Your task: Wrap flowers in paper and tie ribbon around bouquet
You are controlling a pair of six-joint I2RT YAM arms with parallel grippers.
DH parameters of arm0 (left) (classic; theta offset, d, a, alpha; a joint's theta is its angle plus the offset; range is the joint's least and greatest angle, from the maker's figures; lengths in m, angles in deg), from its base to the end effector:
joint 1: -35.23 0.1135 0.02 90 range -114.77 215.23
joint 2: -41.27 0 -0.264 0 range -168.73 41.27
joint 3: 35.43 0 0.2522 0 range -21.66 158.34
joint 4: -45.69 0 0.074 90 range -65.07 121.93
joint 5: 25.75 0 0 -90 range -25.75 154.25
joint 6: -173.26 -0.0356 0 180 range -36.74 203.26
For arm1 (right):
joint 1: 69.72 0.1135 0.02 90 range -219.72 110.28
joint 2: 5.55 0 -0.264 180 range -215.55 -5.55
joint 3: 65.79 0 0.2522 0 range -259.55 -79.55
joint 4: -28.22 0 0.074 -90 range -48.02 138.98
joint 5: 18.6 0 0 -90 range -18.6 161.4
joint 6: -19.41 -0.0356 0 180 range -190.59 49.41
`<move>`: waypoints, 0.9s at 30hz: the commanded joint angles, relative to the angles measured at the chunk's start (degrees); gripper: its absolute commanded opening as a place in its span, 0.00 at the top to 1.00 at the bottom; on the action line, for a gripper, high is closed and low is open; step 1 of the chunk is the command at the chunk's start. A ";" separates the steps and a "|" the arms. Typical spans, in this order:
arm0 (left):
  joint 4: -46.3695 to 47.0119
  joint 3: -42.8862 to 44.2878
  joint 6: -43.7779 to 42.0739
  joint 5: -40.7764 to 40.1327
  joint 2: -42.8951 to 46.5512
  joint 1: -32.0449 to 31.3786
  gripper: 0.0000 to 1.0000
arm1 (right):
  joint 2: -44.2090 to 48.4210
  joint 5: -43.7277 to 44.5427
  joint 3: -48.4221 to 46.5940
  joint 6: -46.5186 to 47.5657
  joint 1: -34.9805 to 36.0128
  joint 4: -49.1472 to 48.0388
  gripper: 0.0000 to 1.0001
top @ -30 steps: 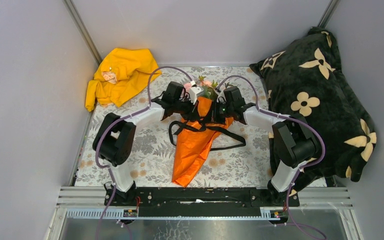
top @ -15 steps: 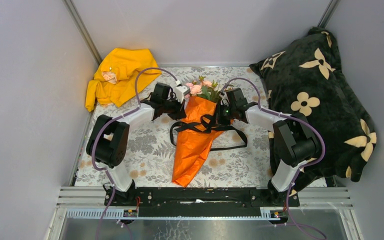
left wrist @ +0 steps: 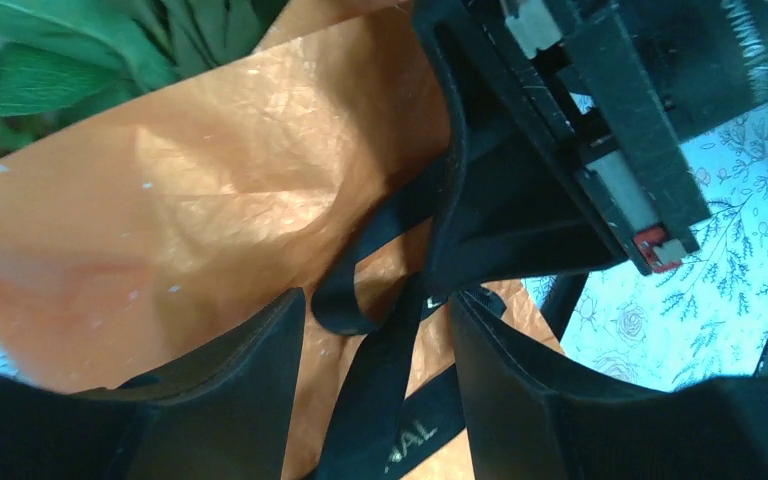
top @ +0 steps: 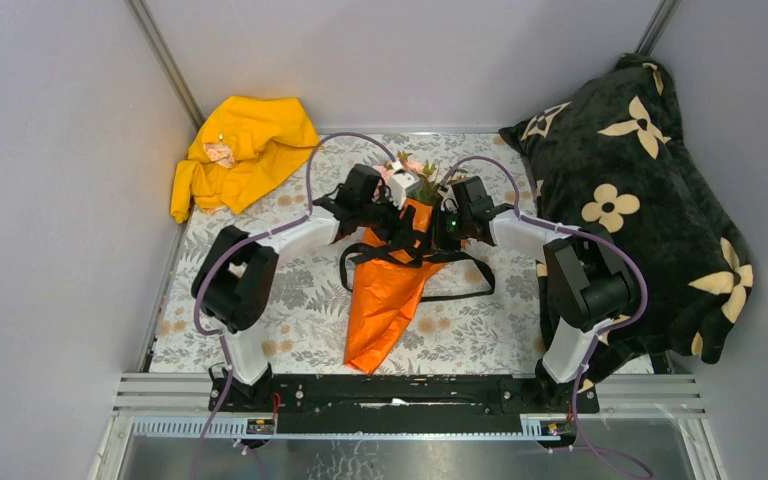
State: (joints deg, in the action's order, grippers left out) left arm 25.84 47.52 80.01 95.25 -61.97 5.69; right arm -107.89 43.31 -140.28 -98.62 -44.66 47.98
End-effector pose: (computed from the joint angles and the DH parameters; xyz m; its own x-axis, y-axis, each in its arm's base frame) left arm 0.3363 -0.2116 0.2157 -0.5166 0.3486 -0.7821 0.7957 0.5327 -0.2881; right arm 0.3285 0.1721 0.1757 -0.9013 0.0362 -0.4317 -0.2693 0.7337 0.6238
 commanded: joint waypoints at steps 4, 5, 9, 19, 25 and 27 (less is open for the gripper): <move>1.30 4.29 0.09 -5.69 -5.94 -1.05 0.44 | 0.61 -0.91 -1.67 0.88 -0.01 0.03 1.00; 0.66 4.64 -0.40 -6.27 -6.57 -1.27 0.48 | 0.65 -0.99 -1.67 0.92 0.00 -0.01 1.00; -1.44 5.27 -1.28 -7.78 -7.13 -1.32 0.91 | 1.04 -1.20 -1.97 1.06 -0.03 0.06 1.00; -2.34 -3.27 -3.45 -9.61 0.79 4.09 1.00 | -0.22 -4.39 -3.34 -0.35 -3.20 -1.25 1.00; -3.14 -8.78 -5.75 -10.41 4.76 8.18 1.00 | -1.95 -4.75 -4.95 -0.47 -4.78 -0.97 1.00; -3.15 -10.27 -6.54 -10.79 5.50 8.91 1.00 | -2.45 -4.92 -5.63 -0.30 -5.16 -0.66 1.00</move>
State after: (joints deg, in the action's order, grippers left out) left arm 24.62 40.79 77.39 90.09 -58.32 10.63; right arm -109.20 38.28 -143.58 -99.73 -46.93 43.96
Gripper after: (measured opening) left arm 0.006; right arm 0.011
